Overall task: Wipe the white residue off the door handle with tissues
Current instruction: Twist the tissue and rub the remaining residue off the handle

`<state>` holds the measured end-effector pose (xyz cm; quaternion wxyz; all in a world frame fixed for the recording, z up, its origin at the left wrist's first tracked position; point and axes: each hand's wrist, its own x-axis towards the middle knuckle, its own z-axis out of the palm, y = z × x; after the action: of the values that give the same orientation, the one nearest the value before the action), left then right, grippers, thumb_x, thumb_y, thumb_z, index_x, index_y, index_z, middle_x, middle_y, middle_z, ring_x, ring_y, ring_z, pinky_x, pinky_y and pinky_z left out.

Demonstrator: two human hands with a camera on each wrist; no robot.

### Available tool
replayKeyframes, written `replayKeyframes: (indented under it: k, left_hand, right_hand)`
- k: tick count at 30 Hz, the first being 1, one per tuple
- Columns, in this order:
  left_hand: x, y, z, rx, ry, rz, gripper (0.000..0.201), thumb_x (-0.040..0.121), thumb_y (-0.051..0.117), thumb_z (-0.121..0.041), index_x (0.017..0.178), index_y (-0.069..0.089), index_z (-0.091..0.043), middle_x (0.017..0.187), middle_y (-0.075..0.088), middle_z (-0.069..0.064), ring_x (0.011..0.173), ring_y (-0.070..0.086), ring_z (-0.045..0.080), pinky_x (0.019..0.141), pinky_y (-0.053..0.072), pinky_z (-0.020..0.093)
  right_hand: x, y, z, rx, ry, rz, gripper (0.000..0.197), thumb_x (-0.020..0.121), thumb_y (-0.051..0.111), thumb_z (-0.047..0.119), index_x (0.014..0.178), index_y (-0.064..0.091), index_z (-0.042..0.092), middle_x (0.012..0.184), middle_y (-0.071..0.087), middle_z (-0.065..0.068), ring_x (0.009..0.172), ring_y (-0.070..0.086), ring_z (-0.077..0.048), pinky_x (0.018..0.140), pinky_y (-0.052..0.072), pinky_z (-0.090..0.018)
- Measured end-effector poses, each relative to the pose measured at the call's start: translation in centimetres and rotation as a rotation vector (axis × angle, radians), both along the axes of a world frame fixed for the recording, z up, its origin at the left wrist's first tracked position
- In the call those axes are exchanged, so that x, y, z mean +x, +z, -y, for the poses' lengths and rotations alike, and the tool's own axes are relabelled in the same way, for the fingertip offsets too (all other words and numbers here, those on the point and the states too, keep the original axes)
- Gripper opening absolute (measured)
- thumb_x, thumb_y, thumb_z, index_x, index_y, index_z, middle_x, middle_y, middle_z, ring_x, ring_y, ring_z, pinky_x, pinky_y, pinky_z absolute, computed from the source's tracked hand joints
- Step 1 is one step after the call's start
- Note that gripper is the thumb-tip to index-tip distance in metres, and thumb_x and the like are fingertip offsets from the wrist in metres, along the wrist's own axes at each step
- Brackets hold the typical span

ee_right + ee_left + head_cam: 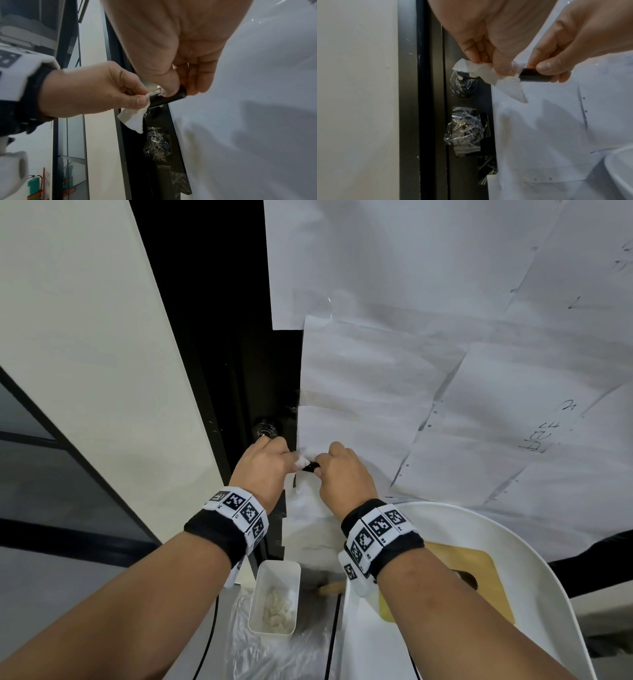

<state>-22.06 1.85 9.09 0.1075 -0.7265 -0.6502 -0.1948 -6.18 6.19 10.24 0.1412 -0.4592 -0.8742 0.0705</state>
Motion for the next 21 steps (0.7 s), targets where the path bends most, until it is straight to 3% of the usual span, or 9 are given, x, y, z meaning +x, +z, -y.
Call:
replayKeyframes:
  k: [3, 6, 13, 18, 21]
  left_hand:
    - [-0.8, 0.1, 0.6, 0.016, 0.040, 0.032, 0.032, 0.064, 0.080, 0.003, 0.088, 0.073, -0.016, 0.077, 0.059, 0.003, 0.071, 0.053, 0.025, 0.062, 0.051, 0.032]
    - [-1.5, 0.1, 1.0, 0.018, 0.071, 0.052, 0.030, 0.064, 0.080, 0.003, 0.084, 0.073, -0.018, 0.075, 0.055, 0.001, 0.070, 0.049, 0.023, 0.059, 0.048, 0.030]
    - [0.4, 0.1, 0.2, 0.016, 0.028, 0.033, 0.027, 0.059, 0.079, 0.009, 0.079, 0.073, -0.008, 0.074, 0.059, 0.006, 0.069, 0.054, 0.027, 0.056, 0.052, 0.034]
    - [-0.9, -0.1, 1.5, 0.052, 0.073, 0.143, 0.041, 0.062, 0.064, 0.018, 0.091, 0.073, -0.009, 0.082, 0.059, 0.009, 0.074, 0.052, 0.030, 0.058, 0.052, 0.038]
    - [-2.1, -0.3, 2.1, 0.029, 0.147, 0.176, 0.036, 0.070, 0.065, 0.013, 0.096, 0.072, -0.011, 0.089, 0.057, 0.008, 0.080, 0.051, 0.028, 0.063, 0.052, 0.040]
  right_hand:
    - [-0.1, 0.0, 0.0, -0.012, 0.002, -0.009, 0.017, 0.095, 0.047, 0.014, 0.095, 0.062, 0.006, 0.094, 0.048, -0.008, 0.080, 0.040, -0.022, 0.059, 0.036, -0.035]
    - [-0.1, 0.0, 0.0, 0.000, -0.005, -0.006, 0.017, 0.095, 0.046, 0.014, 0.093, 0.061, 0.007, 0.093, 0.049, -0.007, 0.078, 0.038, -0.020, 0.057, 0.035, -0.034]
    - [-0.3, 0.2, -0.1, 0.027, -0.012, 0.023, 0.011, 0.090, 0.051, 0.010, 0.091, 0.062, 0.008, 0.093, 0.051, -0.007, 0.078, 0.046, -0.024, 0.058, 0.032, -0.033]
    - [-0.3, 0.5, 0.0, 0.035, 0.012, 0.037, 0.014, 0.093, 0.049, 0.013, 0.093, 0.062, 0.008, 0.094, 0.052, -0.008, 0.080, 0.050, -0.027, 0.058, 0.035, -0.035]
    - [-0.2, 0.5, 0.0, 0.031, 0.010, 0.031, 0.016, 0.094, 0.047, 0.014, 0.094, 0.062, 0.008, 0.095, 0.052, -0.008, 0.081, 0.050, -0.027, 0.059, 0.037, -0.035]
